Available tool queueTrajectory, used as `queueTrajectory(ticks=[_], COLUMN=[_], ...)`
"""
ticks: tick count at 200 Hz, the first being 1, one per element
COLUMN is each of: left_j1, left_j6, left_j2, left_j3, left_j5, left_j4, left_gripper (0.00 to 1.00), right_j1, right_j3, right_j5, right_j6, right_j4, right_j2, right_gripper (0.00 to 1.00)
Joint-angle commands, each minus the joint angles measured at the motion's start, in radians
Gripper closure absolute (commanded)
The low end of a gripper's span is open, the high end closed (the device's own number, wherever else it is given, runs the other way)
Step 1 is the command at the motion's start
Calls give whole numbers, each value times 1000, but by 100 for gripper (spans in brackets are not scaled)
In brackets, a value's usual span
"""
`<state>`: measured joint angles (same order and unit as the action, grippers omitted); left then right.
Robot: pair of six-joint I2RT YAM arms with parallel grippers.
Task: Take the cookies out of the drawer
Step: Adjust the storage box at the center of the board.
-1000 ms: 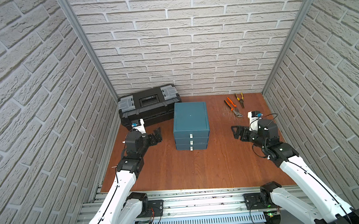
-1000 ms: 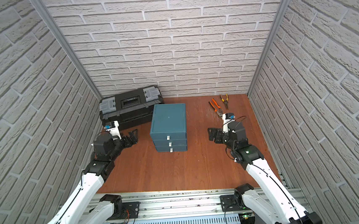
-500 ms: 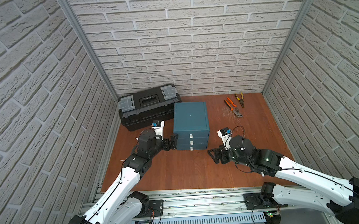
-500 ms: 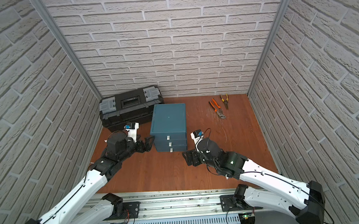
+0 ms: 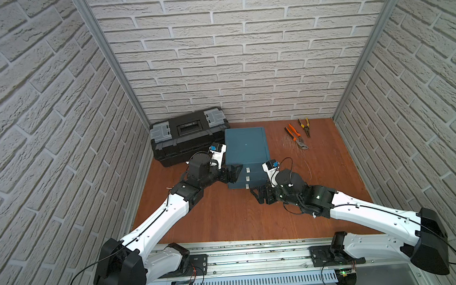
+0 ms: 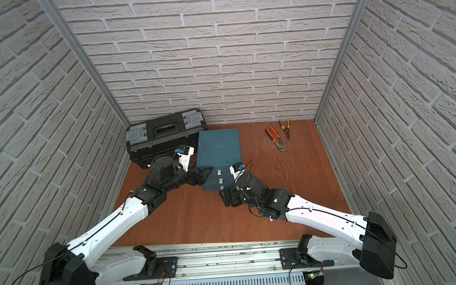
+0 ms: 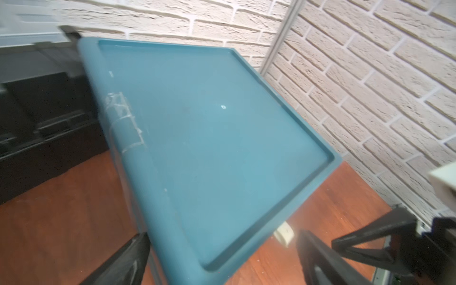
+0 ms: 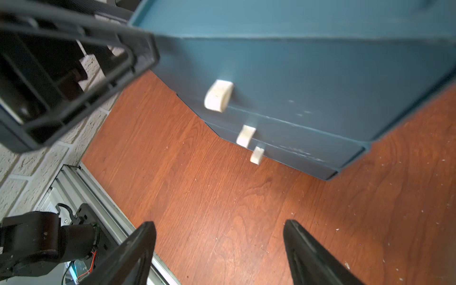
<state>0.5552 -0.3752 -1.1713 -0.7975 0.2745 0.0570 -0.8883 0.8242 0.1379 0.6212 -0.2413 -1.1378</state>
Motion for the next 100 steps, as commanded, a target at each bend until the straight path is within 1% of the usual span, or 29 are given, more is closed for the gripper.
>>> queueTrajectory(ticks=[1,28,47,56,66,74,82,100], left_j1=[63,122,129,127,117,103,86,58], left_j6=[-14,-21,-7,4,15,14,12,6], left_j2=[-13,-3,27,46,66,78,86,83], left_j3=[-21,-15,-22,-19,-20,-22,-28,-48], left_j5=[40,7,-93,-163,-213,-231,-225,-198], left_j4=[109,141,86,61,38,24,18,15], left_gripper=[1,1,2,1,2,2,2,2], right_j1=[-4,6,28,51,83,119,165,253], right_j3=[9,-17,-19,-20,-16,2,15,18], right_j5=[66,77,83,78,69,45,4,-127], right_j6=[-4,-11,-11,-14,-23,-28,-23,-9], right_j4=[56,85,79,80,71,40,13,20], right_j2=[38,78,90,93,90,85,77,65], right_gripper=[15,16,18,19,19,19,19,23])
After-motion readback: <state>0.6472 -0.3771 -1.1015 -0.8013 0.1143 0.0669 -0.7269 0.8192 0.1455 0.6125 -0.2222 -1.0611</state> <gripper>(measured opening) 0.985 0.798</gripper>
